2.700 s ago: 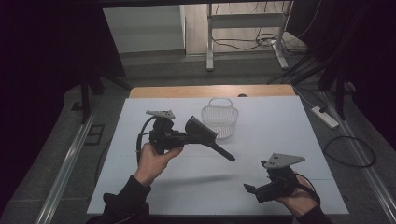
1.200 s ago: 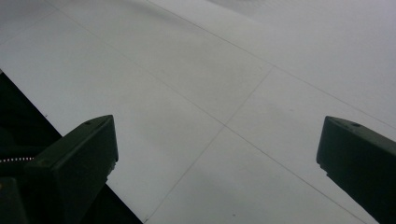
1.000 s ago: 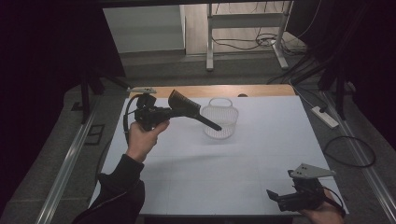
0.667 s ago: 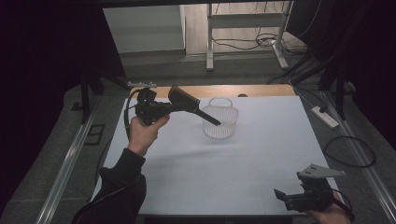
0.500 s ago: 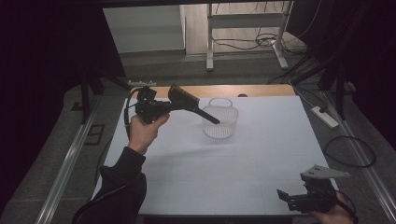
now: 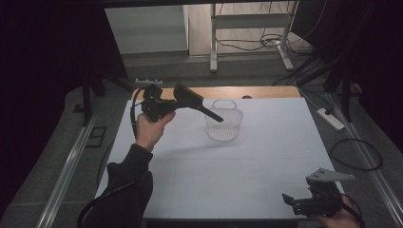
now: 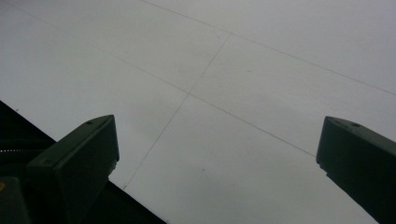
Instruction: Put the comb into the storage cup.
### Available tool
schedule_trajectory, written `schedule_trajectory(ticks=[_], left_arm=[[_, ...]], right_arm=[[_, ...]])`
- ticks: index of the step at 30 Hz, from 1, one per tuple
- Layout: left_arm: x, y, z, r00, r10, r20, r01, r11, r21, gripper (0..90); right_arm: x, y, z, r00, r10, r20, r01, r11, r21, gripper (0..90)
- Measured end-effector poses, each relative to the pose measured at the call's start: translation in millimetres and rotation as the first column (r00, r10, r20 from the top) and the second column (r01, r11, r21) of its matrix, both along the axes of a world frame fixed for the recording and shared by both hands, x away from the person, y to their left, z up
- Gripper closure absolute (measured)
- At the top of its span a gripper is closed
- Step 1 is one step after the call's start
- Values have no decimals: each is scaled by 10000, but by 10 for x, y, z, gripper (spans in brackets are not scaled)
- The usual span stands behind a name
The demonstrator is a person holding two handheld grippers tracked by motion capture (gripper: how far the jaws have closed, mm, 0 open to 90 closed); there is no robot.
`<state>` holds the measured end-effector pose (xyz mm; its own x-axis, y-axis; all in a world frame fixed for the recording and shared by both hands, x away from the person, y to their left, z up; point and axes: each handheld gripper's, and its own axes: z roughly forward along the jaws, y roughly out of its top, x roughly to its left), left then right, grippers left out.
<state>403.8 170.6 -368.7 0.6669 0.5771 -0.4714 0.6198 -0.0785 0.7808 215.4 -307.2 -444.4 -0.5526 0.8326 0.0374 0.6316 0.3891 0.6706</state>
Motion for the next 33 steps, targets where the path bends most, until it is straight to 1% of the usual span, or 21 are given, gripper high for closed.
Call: schedule_trajectory(ticks=[2,6,11,21,33], left_arm=[[26,-20,-21,10000,50,-10,-49,9999,93,831],[75,-55,-71,9999,122,-57,-122,9998,134,831],[122,-115,-127,9999,96,-88,-95,9998,177,831],[182,-234,-194,9999,65,-77,-62,9995,323,831],[258,-368,-319,9998,79,-178,-71,9988,495,831]], right_arm=[[-1,-1,0,10000,29,6,-29,10000,11,0],[-2,-3,0,9999,103,1,-103,9999,51,0],[-1,-6,1,9999,123,-19,-123,9999,71,0],[-1,-3,-1,9998,189,-28,-189,9998,56,0],[-4,-2,-1,9996,278,-16,-278,9996,70,0]])
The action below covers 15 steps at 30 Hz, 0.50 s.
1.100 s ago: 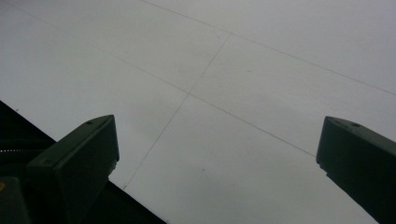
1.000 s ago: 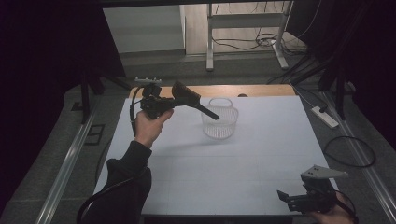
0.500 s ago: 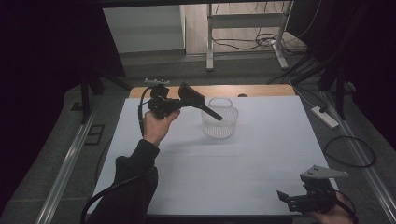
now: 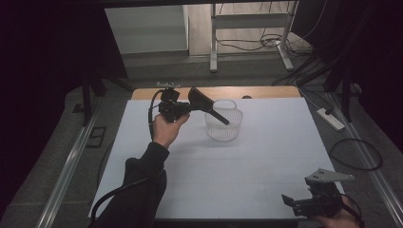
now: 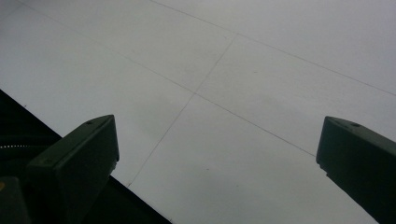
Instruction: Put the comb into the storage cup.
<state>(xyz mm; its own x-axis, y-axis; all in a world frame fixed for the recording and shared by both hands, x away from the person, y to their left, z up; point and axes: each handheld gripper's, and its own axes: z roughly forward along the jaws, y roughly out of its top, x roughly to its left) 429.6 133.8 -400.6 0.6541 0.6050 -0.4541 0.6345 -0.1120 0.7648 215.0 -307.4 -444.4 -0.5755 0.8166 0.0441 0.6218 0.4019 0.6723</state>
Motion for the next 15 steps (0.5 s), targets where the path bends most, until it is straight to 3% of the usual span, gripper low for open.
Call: schedule_trajectory(ticks=[15], left_arm=[[65,-130,-145,9999,-7,-151,9,10000,75,830]], right_arm=[[0,-2,0,10000,4,-3,-4,10000,13,0]])
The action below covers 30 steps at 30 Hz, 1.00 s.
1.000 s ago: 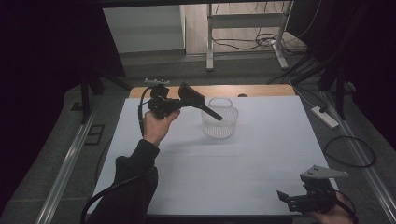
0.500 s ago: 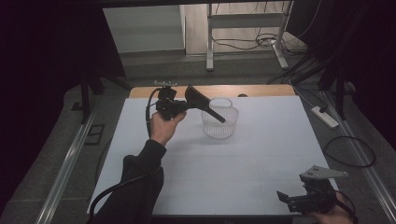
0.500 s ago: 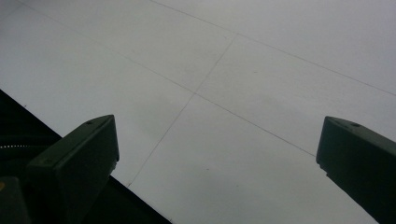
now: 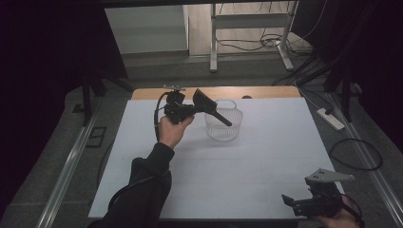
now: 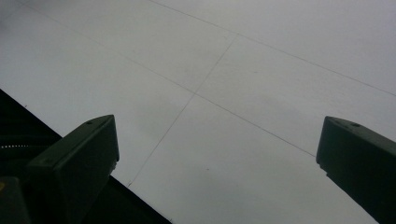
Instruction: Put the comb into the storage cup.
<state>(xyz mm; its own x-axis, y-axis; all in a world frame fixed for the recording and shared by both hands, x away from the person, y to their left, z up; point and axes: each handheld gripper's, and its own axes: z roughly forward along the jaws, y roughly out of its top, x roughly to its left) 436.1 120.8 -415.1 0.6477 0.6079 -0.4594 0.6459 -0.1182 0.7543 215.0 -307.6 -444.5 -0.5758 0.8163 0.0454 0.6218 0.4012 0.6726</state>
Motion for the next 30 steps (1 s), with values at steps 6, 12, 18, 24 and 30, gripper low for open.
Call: schedule_trajectory(ticks=[6,12,18,24,30], left_arm=[[22,-62,-68,10000,-12,-43,13,9999,151,831],[43,-118,-133,9999,-36,-108,37,9999,124,831],[51,-170,-193,9998,-81,-159,83,9999,121,831],[62,-185,-268,9997,-6,-235,8,10000,79,830],[74,-195,-343,9992,-30,-387,25,9999,-152,830]], right_arm=[[4,5,-3,10000,30,-44,-31,10000,-16,0],[6,5,-5,10000,43,-79,-43,10000,-11,0],[5,5,-5,10000,57,-79,-57,10000,-14,0],[5,3,-5,9999,65,-85,-65,10000,-4,0],[6,3,-5,9999,69,-95,-69,10000,-5,0]])
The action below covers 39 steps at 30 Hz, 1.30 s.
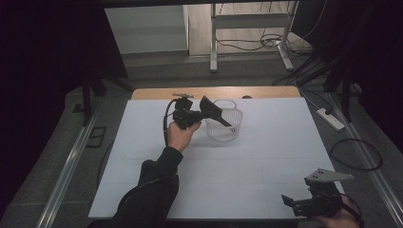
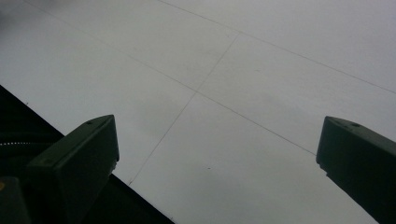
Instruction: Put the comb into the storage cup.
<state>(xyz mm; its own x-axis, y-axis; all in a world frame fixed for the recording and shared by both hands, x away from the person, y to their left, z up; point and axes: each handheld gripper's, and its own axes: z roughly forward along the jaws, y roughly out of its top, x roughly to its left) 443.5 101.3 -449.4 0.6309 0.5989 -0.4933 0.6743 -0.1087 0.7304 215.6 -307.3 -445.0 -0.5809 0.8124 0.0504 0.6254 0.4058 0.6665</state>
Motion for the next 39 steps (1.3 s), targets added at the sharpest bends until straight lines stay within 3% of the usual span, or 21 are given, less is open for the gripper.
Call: schedule_trajectory(ticks=[10,19,29,36,39], left_arm=[[10,33,-93,9998,139,-141,-143,9995,-270,829],[11,66,-158,9997,121,-192,-125,9997,-232,823],[-12,0,-123,9988,79,489,-117,9969,773,743],[-36,-31,-126,9956,51,936,-192,9884,1508,642],[-49,-31,-123,9944,56,1058,-227,9866,1614,605]], right_arm=[[4,0,-3,10000,4,-37,-4,10000,-11,0],[9,4,-6,10000,19,-91,-19,10000,-56,0],[12,3,-8,9999,-9,-120,8,10000,-77,1],[13,4,-8,9999,-15,-137,14,10000,-89,4],[15,4,-9,9999,-24,-170,22,10000,-93,4]])
